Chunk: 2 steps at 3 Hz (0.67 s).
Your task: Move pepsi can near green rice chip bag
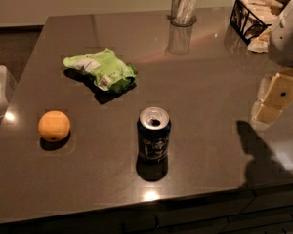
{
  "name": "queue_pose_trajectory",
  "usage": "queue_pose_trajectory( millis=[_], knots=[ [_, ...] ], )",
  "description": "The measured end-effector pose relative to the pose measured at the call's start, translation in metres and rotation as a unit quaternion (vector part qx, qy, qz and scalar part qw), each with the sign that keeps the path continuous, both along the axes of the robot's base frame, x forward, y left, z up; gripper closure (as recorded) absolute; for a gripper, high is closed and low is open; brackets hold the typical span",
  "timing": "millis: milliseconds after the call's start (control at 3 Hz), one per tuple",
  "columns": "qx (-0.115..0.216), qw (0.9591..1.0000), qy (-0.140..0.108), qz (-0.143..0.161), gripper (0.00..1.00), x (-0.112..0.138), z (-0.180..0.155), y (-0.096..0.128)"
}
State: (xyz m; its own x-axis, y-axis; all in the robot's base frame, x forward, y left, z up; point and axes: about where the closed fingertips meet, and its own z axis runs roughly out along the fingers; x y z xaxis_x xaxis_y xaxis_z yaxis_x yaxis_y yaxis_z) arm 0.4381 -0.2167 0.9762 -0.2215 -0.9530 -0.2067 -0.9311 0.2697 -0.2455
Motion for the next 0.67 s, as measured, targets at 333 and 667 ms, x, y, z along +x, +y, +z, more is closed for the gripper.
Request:
queue_pose_trajectory(
  millis=[333,667],
  knots=[
    [0.010,0.9999,0.002,0.004,0.00,0.002,-0.010,0.007],
    [0.034,0.9992,0.012,0.014,0.00,0.001,-0.021,0.018]
  ],
)
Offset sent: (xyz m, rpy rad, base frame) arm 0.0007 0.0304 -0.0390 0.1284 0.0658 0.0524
